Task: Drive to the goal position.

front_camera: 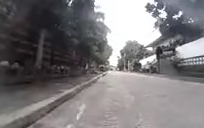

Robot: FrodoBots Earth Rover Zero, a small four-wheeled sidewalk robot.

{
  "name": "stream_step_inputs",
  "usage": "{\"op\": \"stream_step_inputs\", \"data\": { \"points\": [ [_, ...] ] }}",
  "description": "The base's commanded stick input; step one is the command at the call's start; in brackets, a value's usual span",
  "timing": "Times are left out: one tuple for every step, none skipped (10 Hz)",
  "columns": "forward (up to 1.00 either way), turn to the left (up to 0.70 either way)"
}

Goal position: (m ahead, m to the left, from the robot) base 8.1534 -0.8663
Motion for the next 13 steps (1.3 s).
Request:
{"op": "stream_step_inputs", "data": {
  "points": [
    [0.70, 0.00],
    [0.70, 0.00],
    [0.70, 0.00],
    [0.70, 0.00],
    [0.70, 0.00],
    [0.70, 0.00],
    [0.70, 0.00],
    [0.70, 0.00],
    [0.70, 0.00],
    [0.70, -0.21],
    [0.70, -0.35],
    [0.70, -0.35],
    [0.70, -0.35]
  ]
}}
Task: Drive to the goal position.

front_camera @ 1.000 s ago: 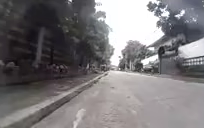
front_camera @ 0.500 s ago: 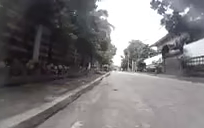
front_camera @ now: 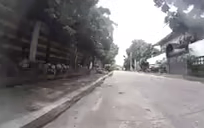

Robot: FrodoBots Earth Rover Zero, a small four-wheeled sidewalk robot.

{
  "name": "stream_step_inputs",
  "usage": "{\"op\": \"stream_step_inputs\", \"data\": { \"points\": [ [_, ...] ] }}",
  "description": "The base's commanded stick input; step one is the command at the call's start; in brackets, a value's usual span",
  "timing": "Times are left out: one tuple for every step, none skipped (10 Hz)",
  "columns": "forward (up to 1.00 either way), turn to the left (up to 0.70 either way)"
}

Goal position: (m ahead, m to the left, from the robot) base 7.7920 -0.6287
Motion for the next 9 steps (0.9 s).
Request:
{"op": "stream_step_inputs", "data": {
  "points": [
    [0.70, -0.35],
    [0.70, -0.34],
    [0.70, -0.27],
    [0.70, -0.02],
    [0.70, -0.01],
    [0.70, 0.00],
    [0.70, 0.00],
    [0.70, 0.00],
    [0.70, 0.00]
  ]
}}
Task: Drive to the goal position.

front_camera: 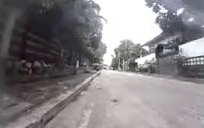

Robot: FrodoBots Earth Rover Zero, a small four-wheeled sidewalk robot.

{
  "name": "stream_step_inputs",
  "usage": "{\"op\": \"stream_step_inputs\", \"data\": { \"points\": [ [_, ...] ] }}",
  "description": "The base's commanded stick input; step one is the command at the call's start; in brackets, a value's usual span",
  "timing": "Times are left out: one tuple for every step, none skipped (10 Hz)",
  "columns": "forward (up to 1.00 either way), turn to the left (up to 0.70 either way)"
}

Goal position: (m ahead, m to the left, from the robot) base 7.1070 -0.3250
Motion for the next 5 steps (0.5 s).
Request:
{"op": "stream_step_inputs", "data": {
  "points": [
    [0.70, 0.00],
    [0.70, 0.00],
    [0.70, 0.00],
    [0.70, 0.00],
    [0.70, 0.00]
  ]
}}
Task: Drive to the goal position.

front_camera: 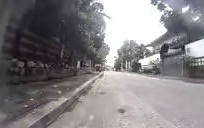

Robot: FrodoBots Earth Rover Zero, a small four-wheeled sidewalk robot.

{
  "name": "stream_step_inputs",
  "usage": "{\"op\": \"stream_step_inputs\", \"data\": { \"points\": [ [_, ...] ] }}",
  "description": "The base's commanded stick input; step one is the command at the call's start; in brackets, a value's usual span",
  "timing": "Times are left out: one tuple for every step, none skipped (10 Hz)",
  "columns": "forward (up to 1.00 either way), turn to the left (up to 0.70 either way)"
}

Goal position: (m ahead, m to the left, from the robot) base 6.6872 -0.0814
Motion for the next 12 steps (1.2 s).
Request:
{"op": "stream_step_inputs", "data": {
  "points": [
    [0.70, 0.00],
    [0.70, 0.00],
    [0.70, -0.24],
    [0.70, -0.35],
    [0.70, -0.35],
    [0.70, -0.35],
    [0.70, -0.35],
    [0.70, -0.11],
    [0.70, 0.00],
    [0.70, 0.00],
    [0.70, 0.00],
    [0.70, 0.00]
  ]
}}
